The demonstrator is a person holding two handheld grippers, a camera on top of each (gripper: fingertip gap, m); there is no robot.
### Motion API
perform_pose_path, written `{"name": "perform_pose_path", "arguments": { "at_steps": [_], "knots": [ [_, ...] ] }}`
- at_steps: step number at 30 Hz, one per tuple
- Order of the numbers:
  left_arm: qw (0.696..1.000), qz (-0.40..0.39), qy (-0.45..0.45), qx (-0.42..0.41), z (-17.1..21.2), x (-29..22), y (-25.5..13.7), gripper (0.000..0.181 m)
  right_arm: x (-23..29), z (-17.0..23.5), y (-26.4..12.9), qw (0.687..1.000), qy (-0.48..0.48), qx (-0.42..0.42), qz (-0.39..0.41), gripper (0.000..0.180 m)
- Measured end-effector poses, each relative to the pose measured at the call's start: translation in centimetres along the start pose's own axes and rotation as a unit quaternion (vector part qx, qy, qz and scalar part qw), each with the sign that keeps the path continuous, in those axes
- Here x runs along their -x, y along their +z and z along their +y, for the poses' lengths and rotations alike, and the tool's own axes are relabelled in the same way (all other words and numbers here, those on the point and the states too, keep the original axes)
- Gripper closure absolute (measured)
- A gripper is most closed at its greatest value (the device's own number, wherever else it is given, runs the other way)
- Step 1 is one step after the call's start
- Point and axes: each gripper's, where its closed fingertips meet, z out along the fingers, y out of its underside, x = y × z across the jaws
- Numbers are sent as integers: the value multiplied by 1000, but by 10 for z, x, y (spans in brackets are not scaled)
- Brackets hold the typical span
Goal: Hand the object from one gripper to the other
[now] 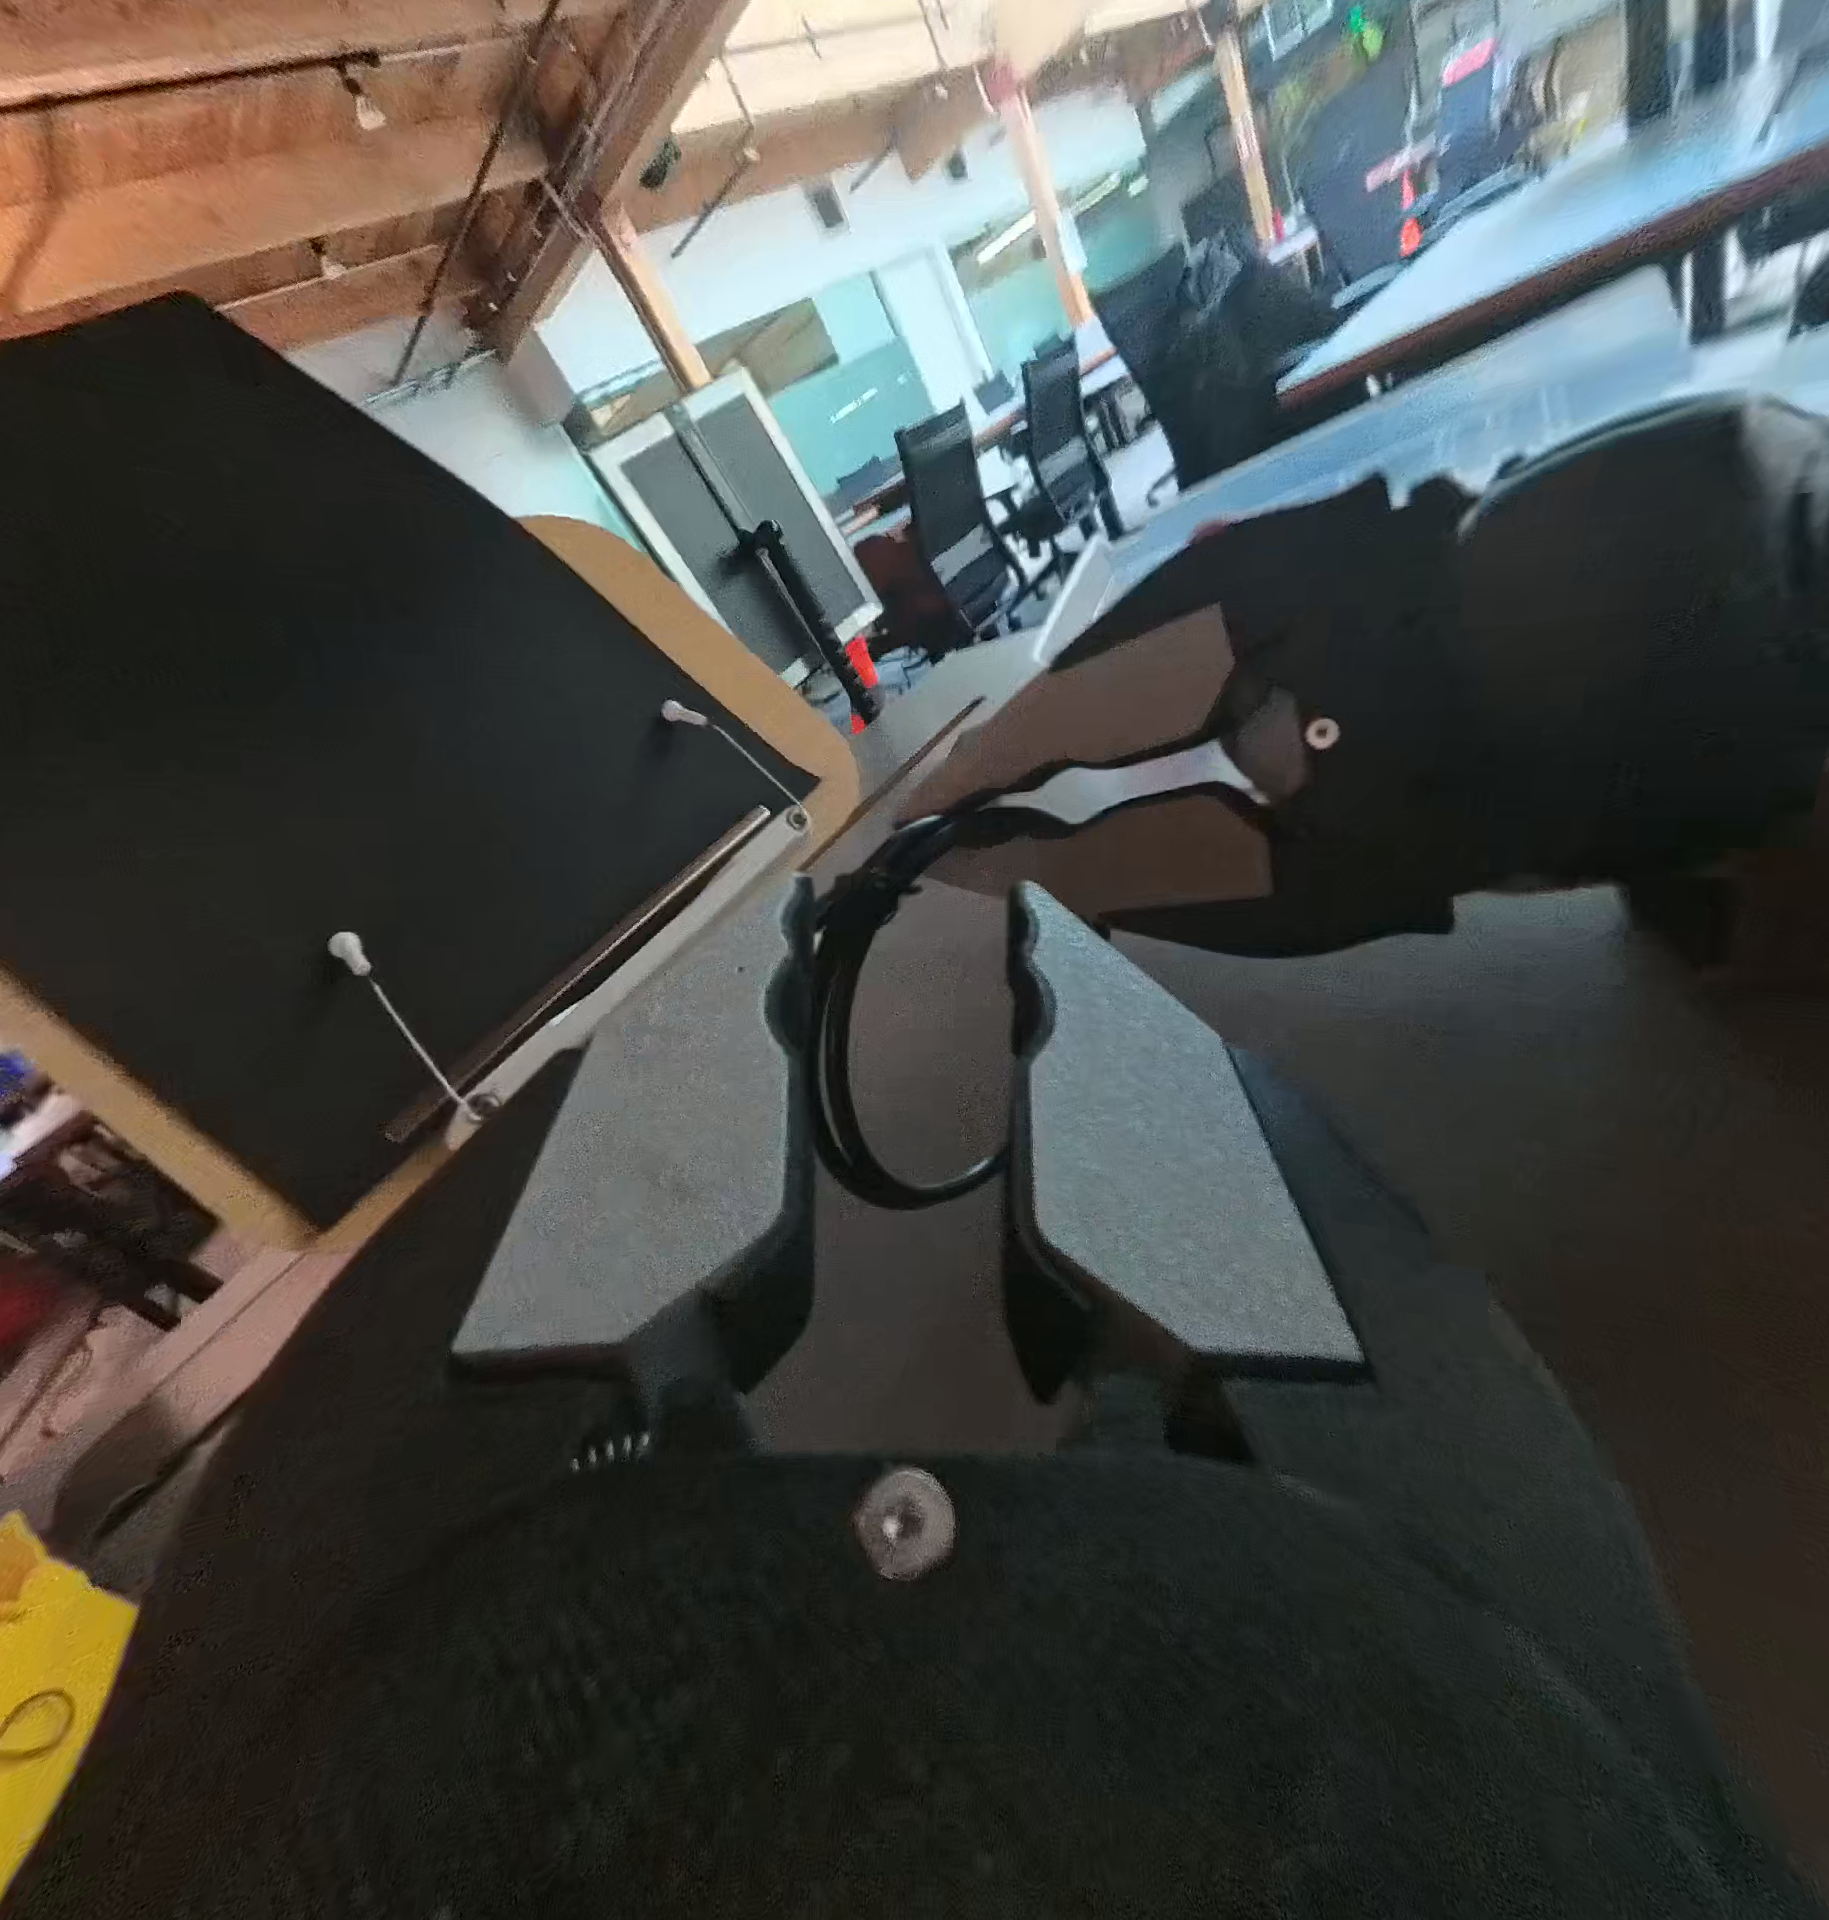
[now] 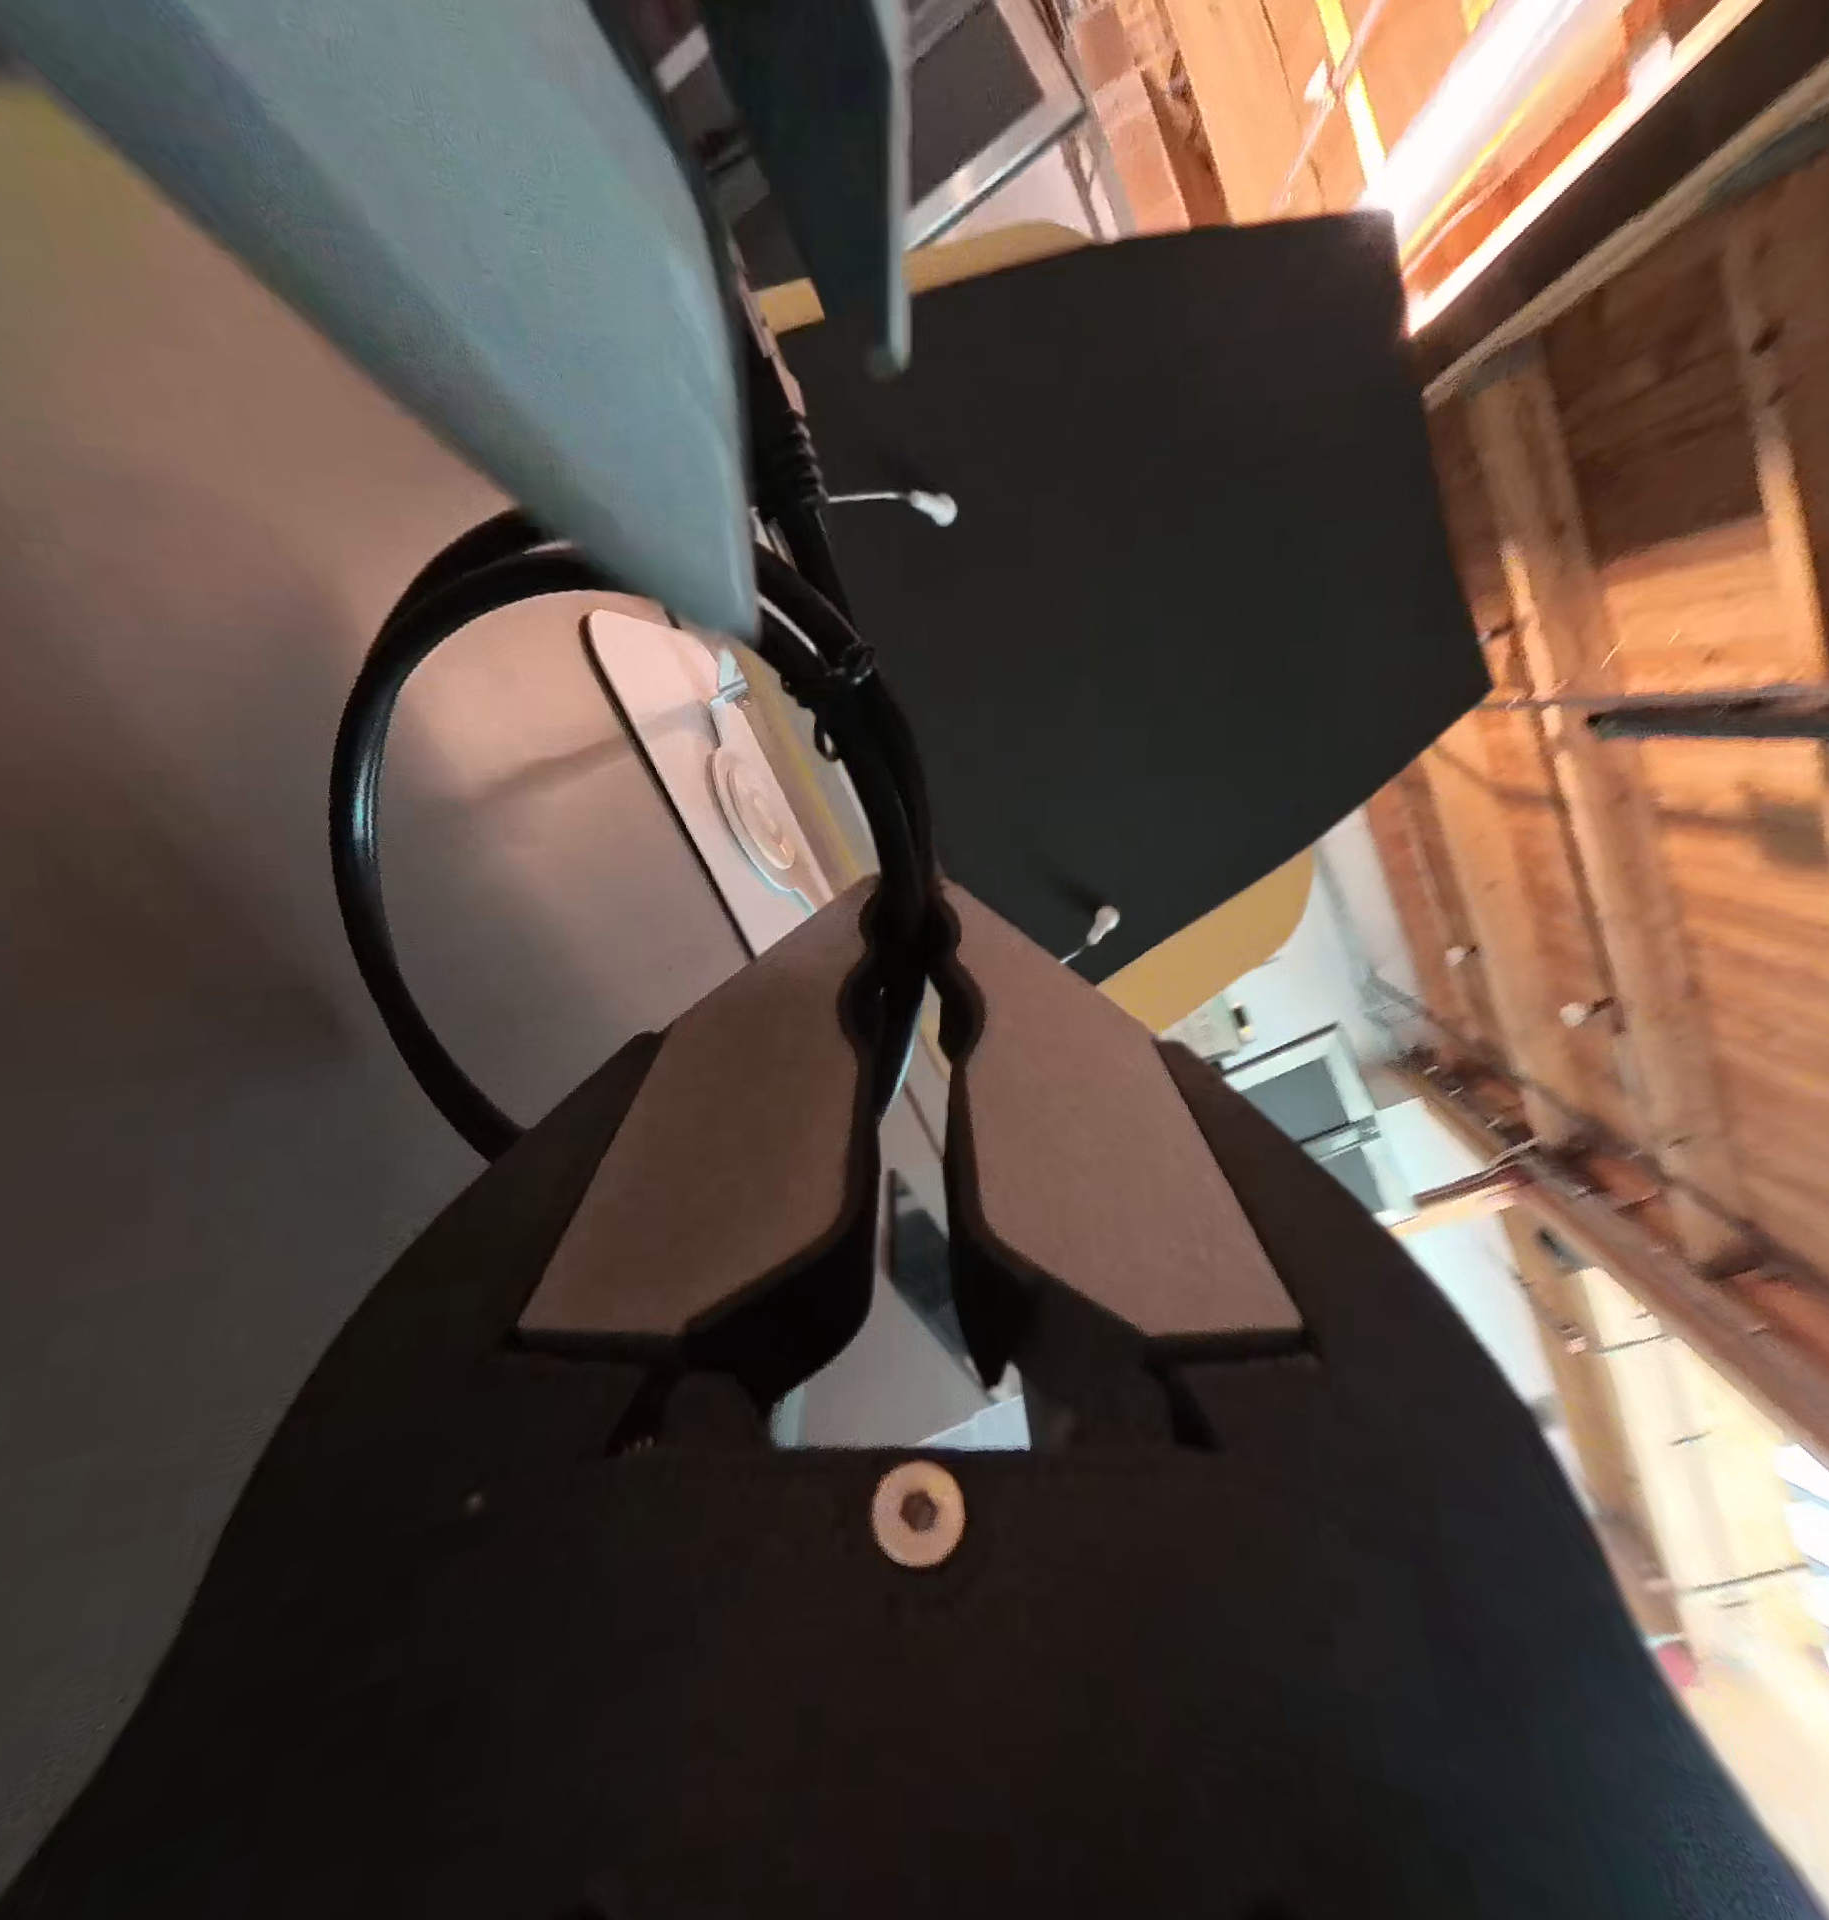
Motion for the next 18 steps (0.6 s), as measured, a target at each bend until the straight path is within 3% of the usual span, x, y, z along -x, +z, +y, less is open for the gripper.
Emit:
{"name": "perform_pose_path", "arguments": {
  "at_steps": [4,9,12,15,18],
  "knots": [
    [996,-8,66,62,25,-5,8,142,11,-13,-3,997,-71,-15,5,178],
    [990,-31,106,87,39,2,10,158,24,-31,-13,995,-67,-67,-27,177],
    [988,-27,110,102,45,5,10,166,35,-36,-20,985,56,-106,-121,171],
    [991,-31,78,103,49,15,9,168,30,-43,-35,931,231,-165,-229,158],
    [997,-29,21,66,43,30,1,170,-6,-33,-41,881,357,-197,-240,162]
  ]
}}
